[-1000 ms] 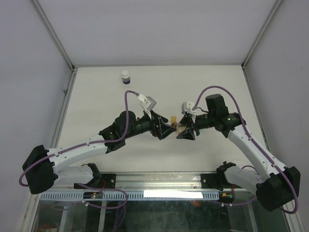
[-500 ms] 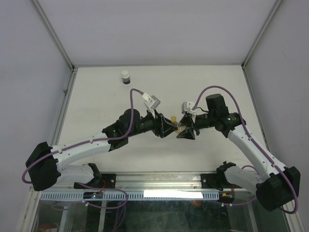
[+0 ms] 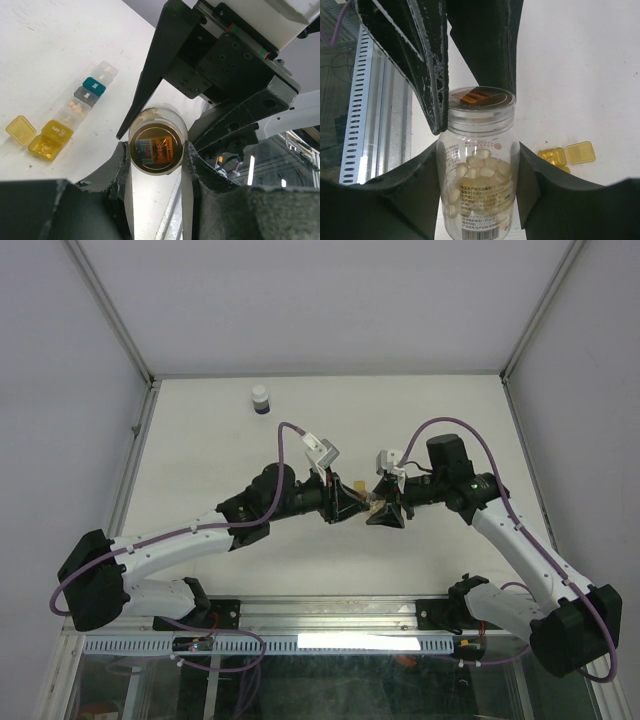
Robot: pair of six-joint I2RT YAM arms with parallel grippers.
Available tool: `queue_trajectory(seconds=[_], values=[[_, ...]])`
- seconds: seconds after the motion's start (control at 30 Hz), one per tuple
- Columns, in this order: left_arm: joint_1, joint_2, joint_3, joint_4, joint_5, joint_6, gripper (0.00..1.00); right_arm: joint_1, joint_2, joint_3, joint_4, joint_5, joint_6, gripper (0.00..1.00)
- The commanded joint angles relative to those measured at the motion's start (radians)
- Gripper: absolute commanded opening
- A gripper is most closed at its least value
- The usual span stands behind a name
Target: Sort the pills into containers
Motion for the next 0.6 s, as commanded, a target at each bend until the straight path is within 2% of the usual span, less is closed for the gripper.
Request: queue_trajectory(seconds=[0.0, 0.07, 0.23, 0.3, 0.37, 0.4, 0.47, 0.57], values=[[-0.008, -0.001, 0.043, 0.005, 0.051, 0.084, 0.11, 0.002, -0.013, 0.023, 0.034, -0.035, 0.001, 0.00], [-0.008, -0.009, 0.032, 0.006, 0.102, 0.170, 0.07, 0.002, -0.013, 0.022, 0.034, -0.037, 0.001, 0.00], [-0.005, -0.036, -0.004, -0.029, 0.303, 0.554, 0.05, 0.002, -0.014, 0.024, 0.034, -0.041, 0.001, 0.00], [0.003, -0.030, 0.009, -0.051, 0.330, 0.630, 0.06, 0.002, -0.015, 0.022, 0.033, -0.040, 0.001, 0.00], [0.025, -0.015, 0.024, -0.055, 0.366, 0.640, 0.14, 0.001, -0.017, 0.023, 0.032, -0.038, 0.001, 0.00], [0.036, -0.012, 0.024, -0.041, 0.373, 0.626, 0.26, 0.002, -0.017, 0.023, 0.033, -0.038, 0.002, 0.00], [0.053, -0.023, -0.005, 0.028, 0.341, 0.540, 0.60, 0.002, -0.017, 0.023, 0.033, -0.037, 0.001, 0.00], [0.058, -0.082, -0.093, 0.158, 0.238, 0.421, 0.93, 0.002, -0.017, 0.022, 0.032, -0.038, 0.000, 0.00]])
